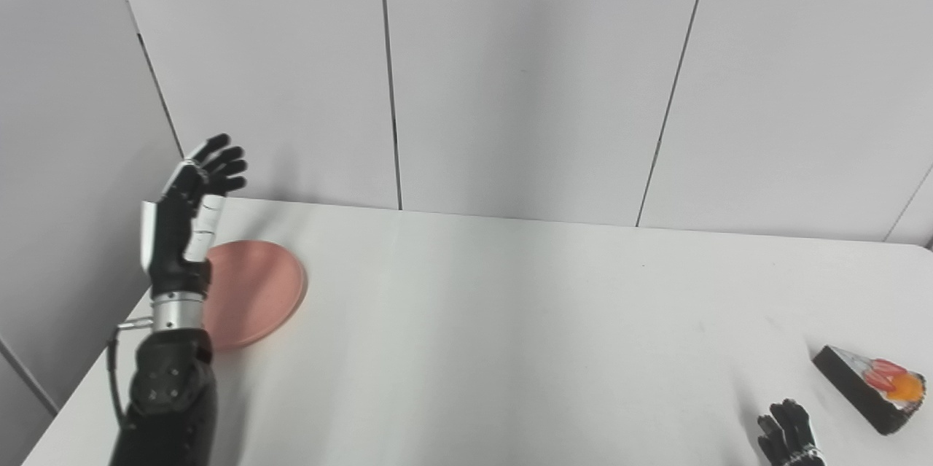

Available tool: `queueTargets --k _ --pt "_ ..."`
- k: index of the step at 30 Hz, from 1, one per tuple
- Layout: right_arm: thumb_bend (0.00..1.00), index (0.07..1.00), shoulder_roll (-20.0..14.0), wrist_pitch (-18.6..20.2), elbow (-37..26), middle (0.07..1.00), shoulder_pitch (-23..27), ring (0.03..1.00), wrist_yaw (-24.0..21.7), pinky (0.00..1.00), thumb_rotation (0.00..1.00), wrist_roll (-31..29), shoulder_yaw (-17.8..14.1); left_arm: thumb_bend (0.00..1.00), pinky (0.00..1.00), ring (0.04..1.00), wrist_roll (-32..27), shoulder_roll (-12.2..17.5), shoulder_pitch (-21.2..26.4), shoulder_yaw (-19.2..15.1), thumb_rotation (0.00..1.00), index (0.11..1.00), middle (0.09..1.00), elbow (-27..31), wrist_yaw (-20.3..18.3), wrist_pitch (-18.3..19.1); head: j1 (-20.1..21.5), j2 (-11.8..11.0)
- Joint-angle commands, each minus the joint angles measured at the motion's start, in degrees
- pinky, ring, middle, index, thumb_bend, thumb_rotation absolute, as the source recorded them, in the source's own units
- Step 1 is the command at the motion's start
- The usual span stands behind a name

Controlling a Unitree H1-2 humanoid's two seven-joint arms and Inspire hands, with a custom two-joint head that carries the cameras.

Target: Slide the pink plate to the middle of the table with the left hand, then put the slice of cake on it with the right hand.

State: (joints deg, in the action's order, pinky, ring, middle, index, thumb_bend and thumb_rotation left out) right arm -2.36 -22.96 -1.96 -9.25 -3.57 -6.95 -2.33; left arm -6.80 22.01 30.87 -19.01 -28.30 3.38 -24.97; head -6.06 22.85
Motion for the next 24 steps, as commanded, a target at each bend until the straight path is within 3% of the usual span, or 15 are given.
queueTargets --k 1,9,18,24 --pt "0.85 0.956 -0.2 3.2 2.2 0.958 -0.4 0.948 0.0 0.98 1.00 -0.1 0.0 0.89 0.70 0.750 -1.1 2.2 3.7 -0.6 0.79 0.751 0.762 -1.6 -0.4 -1.8 0.0 0.1" --pt "0.85 0.951 -0.1 3.7 2.1 0.955 -0.4 0.945 0.1 0.98 1.00 -0.1 0.0 0.89 0.72 0.739 -2.0 7.1 7.0 -2.2 0.78 0.755 0.767 -14.6 -3.2 -1.9 0.0 0.3" --pt "0.85 0.951 -0.1 3.4 2.5 0.950 -0.3 0.942 0.2 0.98 1.00 -0.1 0.0 0.85 0.74 0.748 -4.5 9.5 9.0 -5.7 0.70 0.738 0.744 -26.1 -5.5 -1.9 0.2 0.4" --pt "0.84 0.944 -0.1 3.5 2.2 0.947 -0.5 0.938 0.3 0.96 1.00 0.2 -0.1 0.86 0.66 0.717 -4.2 10.8 9.5 -6.3 0.69 0.736 0.713 -31.2 -5.4 -1.9 0.3 0.9"
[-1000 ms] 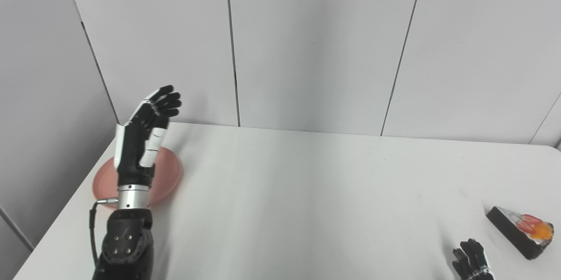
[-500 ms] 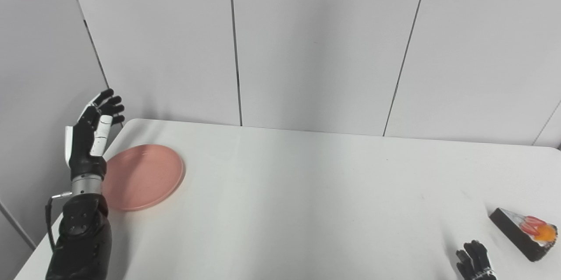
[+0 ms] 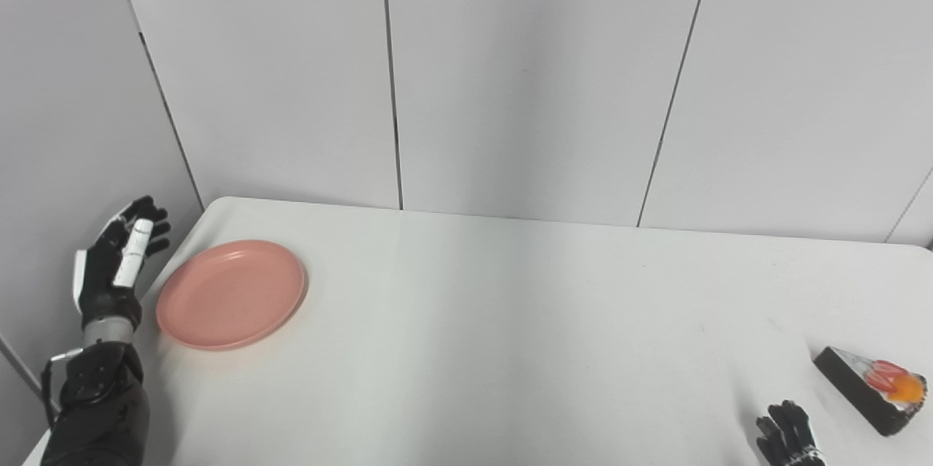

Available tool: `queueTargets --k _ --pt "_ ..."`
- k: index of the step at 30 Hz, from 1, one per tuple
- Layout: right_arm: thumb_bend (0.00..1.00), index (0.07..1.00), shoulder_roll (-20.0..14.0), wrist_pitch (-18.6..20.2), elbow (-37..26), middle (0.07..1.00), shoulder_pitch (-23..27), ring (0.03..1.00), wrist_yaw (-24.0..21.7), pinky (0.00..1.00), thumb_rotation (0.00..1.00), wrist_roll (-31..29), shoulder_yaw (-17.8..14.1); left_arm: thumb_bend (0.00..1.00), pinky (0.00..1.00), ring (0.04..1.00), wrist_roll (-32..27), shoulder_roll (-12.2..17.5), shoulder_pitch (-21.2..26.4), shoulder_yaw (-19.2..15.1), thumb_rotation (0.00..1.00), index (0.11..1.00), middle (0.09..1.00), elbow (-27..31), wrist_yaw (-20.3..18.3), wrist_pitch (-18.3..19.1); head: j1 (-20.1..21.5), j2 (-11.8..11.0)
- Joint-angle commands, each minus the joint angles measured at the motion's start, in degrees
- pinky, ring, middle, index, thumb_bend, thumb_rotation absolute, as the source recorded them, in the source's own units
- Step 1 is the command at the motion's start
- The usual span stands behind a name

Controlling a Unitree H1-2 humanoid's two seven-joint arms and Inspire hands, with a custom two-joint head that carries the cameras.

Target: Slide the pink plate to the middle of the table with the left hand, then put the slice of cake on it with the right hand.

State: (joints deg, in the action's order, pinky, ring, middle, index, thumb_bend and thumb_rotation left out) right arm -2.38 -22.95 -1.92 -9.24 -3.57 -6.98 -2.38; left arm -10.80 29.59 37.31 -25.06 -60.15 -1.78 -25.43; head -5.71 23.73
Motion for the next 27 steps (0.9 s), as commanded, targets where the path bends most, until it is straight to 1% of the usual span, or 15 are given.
queueTargets --k 1,3,6,8,10,12,15,17,19,23,26,27 --pt "0.84 0.944 -0.1 3.6 2.1 0.946 -0.5 0.937 0.3 0.96 1.00 0.3 -0.1 0.86 0.65 0.717 0.0 3.3 3.1 -0.2 0.69 0.731 0.711 0.3 0.1 -1.5 0.0 0.0" --pt "0.85 0.944 -0.1 3.8 2.0 0.945 -0.6 0.936 0.4 0.96 1.00 0.4 -0.1 0.86 0.65 0.719 -0.3 3.6 3.3 -0.5 0.68 0.730 0.711 -0.9 0.2 -1.5 0.0 0.0" --pt "0.86 0.946 -0.1 3.9 1.9 0.945 -0.6 0.937 0.5 0.96 1.00 0.6 -0.2 0.85 0.65 0.711 -1.1 3.6 3.4 -0.9 0.66 0.730 0.704 -2.2 -0.7 -1.5 0.0 0.1" --pt "0.86 0.944 -0.1 4.1 1.7 0.944 -0.6 0.936 0.4 0.96 1.00 0.5 -0.1 0.82 0.65 0.709 -0.9 3.4 3.2 -0.6 0.67 0.734 0.701 -2.1 -0.5 -1.5 0.2 0.3" --pt "0.86 0.941 -0.2 4.0 1.7 0.942 -0.7 0.935 0.3 0.96 1.00 0.5 -0.1 0.82 0.65 0.716 -0.2 3.5 3.0 0.0 0.69 0.729 0.707 -3.0 -0.5 -1.5 0.2 0.3" --pt "0.86 0.939 -0.2 4.1 1.5 0.940 -0.8 0.933 0.3 0.96 1.00 0.6 0.0 0.83 0.63 0.716 0.3 3.3 2.8 0.6 0.70 0.724 0.710 -3.8 -0.4 -1.5 0.4 0.4" --pt "0.86 0.934 -0.2 4.7 0.7 0.939 -1.1 0.931 0.4 0.96 1.00 0.7 0.0 0.87 0.62 0.703 0.1 3.2 2.4 1.1 0.71 0.713 0.700 -4.8 -1.3 -1.5 0.6 0.8" --pt "0.85 0.933 -0.2 4.9 0.5 0.937 -1.2 0.929 0.4 0.95 1.00 0.7 0.0 0.85 0.65 0.719 -0.5 2.7 2.3 1.0 0.70 0.717 0.710 -4.7 -2.3 -1.5 0.6 0.8" --pt "0.85 0.934 -0.1 5.0 0.3 0.936 -1.4 0.928 0.4 0.95 1.00 0.7 0.1 0.85 0.66 0.729 -0.8 2.3 2.2 1.1 0.71 0.716 0.716 -4.5 -3.0 -1.5 0.7 1.0" --pt "0.86 0.934 -0.1 5.1 0.0 0.936 -1.5 0.929 0.5 0.95 1.00 0.8 0.2 0.85 0.64 0.726 -0.5 1.4 2.5 1.7 0.71 0.709 0.716 -4.5 -3.1 -1.5 0.9 1.1" --pt "0.86 0.933 -0.1 5.2 -0.1 0.936 -1.5 0.928 0.5 0.95 1.00 0.8 0.3 0.88 0.68 0.727 -0.5 0.9 2.7 2.0 0.72 0.704 0.706 -4.4 -3.6 -1.5 1.1 1.2" --pt "0.85 0.934 -0.2 5.1 -0.1 0.938 -1.5 0.931 0.4 0.96 1.00 0.7 0.4 0.87 0.70 0.725 -0.7 0.6 2.6 2.1 0.72 0.706 0.702 -4.2 -3.9 -1.5 1.1 1.2"
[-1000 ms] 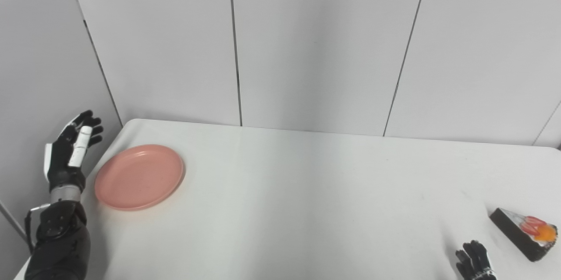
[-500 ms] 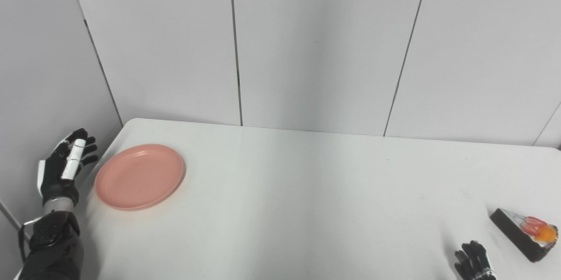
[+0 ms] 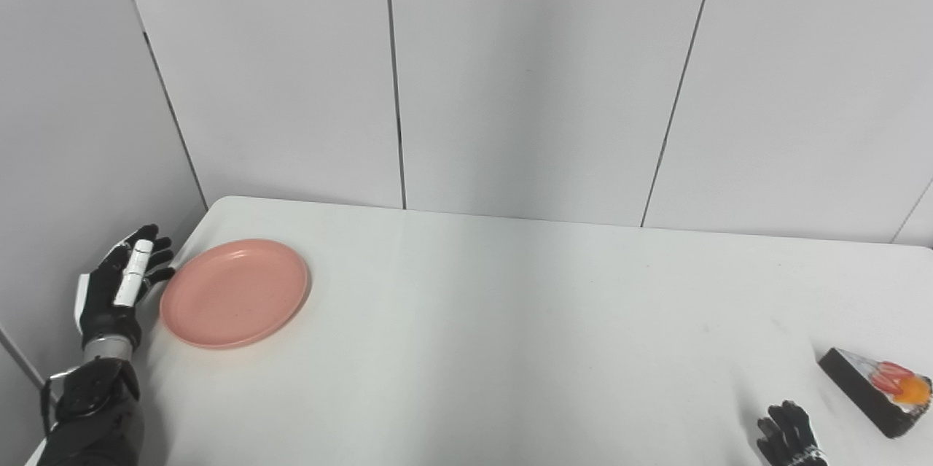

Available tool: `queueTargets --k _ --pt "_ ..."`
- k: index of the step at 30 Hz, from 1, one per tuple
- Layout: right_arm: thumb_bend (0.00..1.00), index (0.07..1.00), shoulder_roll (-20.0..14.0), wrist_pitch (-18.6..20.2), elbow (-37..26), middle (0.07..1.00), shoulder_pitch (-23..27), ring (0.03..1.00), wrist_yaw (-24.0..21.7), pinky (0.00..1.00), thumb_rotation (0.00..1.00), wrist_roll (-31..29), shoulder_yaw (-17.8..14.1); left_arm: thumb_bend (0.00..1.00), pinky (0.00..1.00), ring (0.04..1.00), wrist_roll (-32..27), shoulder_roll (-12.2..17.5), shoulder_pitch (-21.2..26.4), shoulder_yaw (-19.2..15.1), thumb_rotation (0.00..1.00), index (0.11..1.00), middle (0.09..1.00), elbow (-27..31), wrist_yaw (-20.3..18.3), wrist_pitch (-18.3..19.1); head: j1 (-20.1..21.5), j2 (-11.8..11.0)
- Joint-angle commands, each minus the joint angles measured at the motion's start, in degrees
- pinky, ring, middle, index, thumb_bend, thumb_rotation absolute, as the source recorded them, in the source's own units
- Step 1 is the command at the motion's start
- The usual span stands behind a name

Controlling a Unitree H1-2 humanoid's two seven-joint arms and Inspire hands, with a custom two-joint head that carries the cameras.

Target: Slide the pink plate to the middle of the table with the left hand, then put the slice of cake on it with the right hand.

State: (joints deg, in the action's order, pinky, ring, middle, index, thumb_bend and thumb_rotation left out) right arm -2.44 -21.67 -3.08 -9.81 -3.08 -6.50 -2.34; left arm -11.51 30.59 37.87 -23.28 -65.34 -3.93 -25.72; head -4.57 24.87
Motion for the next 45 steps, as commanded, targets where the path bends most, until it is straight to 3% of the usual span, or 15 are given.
queueTargets --k 1,6,10,13,17,26,33,37,45 --pt "0.85 0.935 -0.1 3.8 1.1 0.939 -0.9 0.934 -0.2 0.96 1.00 0.2 0.4 0.87 0.69 0.726 -0.4 -0.6 2.0 0.2 0.72 0.710 0.705 1.0 -2.5 -1.2 0.0 0.0" --pt "0.85 0.938 0.1 4.0 0.8 0.939 -0.9 0.932 0.1 0.95 1.00 0.6 0.6 0.95 0.60 0.713 -2.1 -2.3 2.1 0.2 0.69 0.697 0.701 1.5 -5.7 -1.2 0.4 0.2" --pt "0.85 0.937 0.1 4.4 0.5 0.939 -1.0 0.933 0.3 0.95 1.00 0.7 0.7 0.92 0.64 0.742 -1.2 -2.4 1.8 1.0 0.72 0.731 0.750 1.3 -6.4 -1.2 0.5 0.2" --pt "0.85 0.936 0.1 4.4 0.4 0.938 -1.1 0.933 0.3 0.95 1.00 0.8 0.8 0.95 0.64 0.742 -1.5 -2.8 1.2 1.2 0.71 0.728 0.750 2.3 -8.2 -1.2 0.7 0.3" --pt "0.85 0.931 0.2 4.7 0.3 0.933 -1.1 0.926 0.6 0.94 1.00 1.2 0.8 0.91 0.64 0.747 -2.0 -4.3 0.4 1.1 0.71 0.747 0.751 4.6 -9.3 -1.2 0.8 0.4" --pt "0.85 0.925 0.4 4.8 0.4 0.931 -1.0 0.924 0.7 0.94 1.00 1.5 1.2 0.88 0.65 0.745 -0.2 -6.3 -0.7 3.9 0.74 0.745 0.736 9.5 -8.0 -1.2 1.4 0.5" --pt "0.85 0.927 0.3 5.2 0.0 0.935 -1.1 0.929 0.5 0.94 1.00 1.8 1.5 0.85 0.64 0.751 -0.9 -9.7 -2.1 5.2 0.72 0.731 0.748 13.5 -8.9 -1.2 1.8 0.7" --pt "0.85 0.930 0.6 5.2 -0.3 0.933 -1.2 0.928 0.7 0.94 1.00 2.1 1.7 0.78 0.66 0.775 -0.7 -11.6 -2.9 6.4 0.73 0.753 0.773 16.0 -7.6 -0.4 2.1 0.9" --pt "0.86 0.921 0.9 5.5 -0.6 0.929 -1.3 0.919 1.0 0.93 0.99 2.6 2.1 0.81 0.71 0.788 1.0 -15.0 -5.3 9.6 0.74 0.765 0.778 25.1 -4.4 5.8 2.9 1.3"
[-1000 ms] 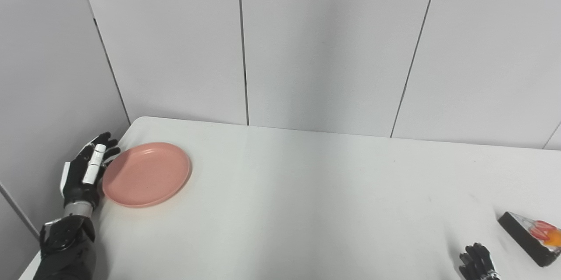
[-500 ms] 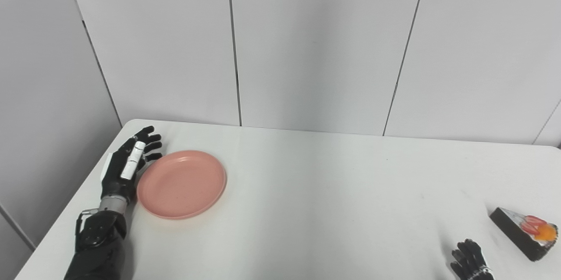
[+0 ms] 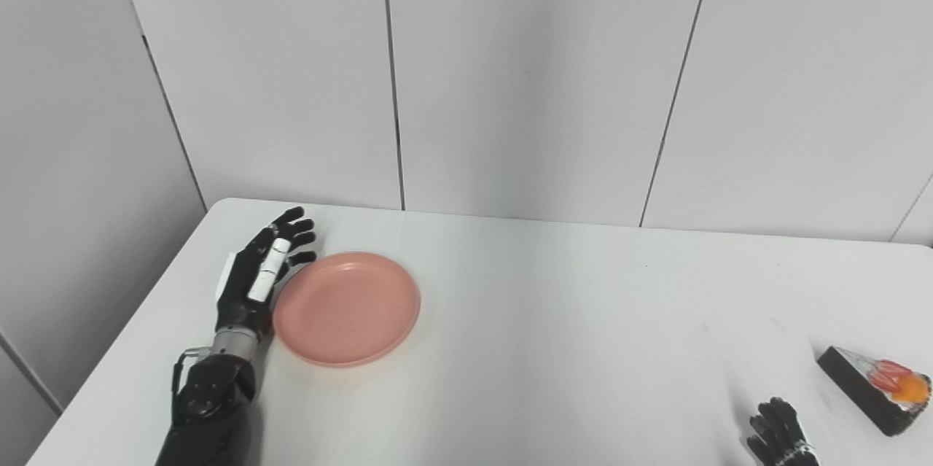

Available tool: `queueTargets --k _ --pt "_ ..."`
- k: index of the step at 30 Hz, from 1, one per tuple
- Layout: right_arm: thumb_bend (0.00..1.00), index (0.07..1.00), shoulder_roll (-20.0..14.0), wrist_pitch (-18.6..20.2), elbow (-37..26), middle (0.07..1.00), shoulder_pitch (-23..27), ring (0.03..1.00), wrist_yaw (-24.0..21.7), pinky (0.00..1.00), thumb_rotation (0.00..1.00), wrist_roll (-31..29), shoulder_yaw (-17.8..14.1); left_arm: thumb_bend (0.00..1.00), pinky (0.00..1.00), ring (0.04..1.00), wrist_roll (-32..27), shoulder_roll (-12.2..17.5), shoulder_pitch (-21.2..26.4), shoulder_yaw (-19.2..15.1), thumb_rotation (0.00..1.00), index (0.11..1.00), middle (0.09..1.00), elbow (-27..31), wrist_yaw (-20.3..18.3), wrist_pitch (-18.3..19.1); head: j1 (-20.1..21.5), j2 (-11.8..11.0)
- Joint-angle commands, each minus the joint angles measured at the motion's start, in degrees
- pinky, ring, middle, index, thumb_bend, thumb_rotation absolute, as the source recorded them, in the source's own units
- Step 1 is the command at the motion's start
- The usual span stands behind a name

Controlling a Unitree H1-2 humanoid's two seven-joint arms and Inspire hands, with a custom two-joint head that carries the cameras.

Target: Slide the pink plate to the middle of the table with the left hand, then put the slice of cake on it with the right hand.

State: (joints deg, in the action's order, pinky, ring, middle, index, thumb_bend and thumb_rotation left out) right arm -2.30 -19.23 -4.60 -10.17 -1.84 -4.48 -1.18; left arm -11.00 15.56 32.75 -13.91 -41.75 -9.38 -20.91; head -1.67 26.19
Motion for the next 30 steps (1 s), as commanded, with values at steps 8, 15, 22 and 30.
queueTargets --k 8,15,22,30 --pt "0.85 0.919 0.8 3.9 0.1 0.928 -1.1 0.915 -0.1 0.92 0.99 0.9 1.3 0.83 0.68 0.785 2.2 -2.3 -3.3 3.2 0.75 0.757 0.779 9.7 3.0 8.0 0.5 0.4" --pt "0.84 0.921 0.9 4.2 -0.1 0.924 -1.2 0.913 0.1 0.92 0.98 0.9 1.6 0.82 0.71 0.814 3.3 -3.8 -5.2 5.5 0.77 0.756 0.817 15.4 4.1 14.5 1.1 0.9" --pt "0.86 0.921 1.1 4.4 -0.4 0.923 -1.3 0.910 0.4 0.91 0.97 1.6 2.0 0.83 0.74 0.821 2.8 -5.6 -6.7 6.6 0.77 0.757 0.818 19.3 3.9 16.8 2.9 1.6" --pt "0.83 0.902 2.6 5.6 -2.0 0.906 -1.8 0.885 1.3 0.86 0.95 3.6 3.1 0.81 0.79 0.833 5.7 -8.9 -8.0 7.4 0.79 0.769 0.826 25.2 8.5 20.0 9.2 3.3"
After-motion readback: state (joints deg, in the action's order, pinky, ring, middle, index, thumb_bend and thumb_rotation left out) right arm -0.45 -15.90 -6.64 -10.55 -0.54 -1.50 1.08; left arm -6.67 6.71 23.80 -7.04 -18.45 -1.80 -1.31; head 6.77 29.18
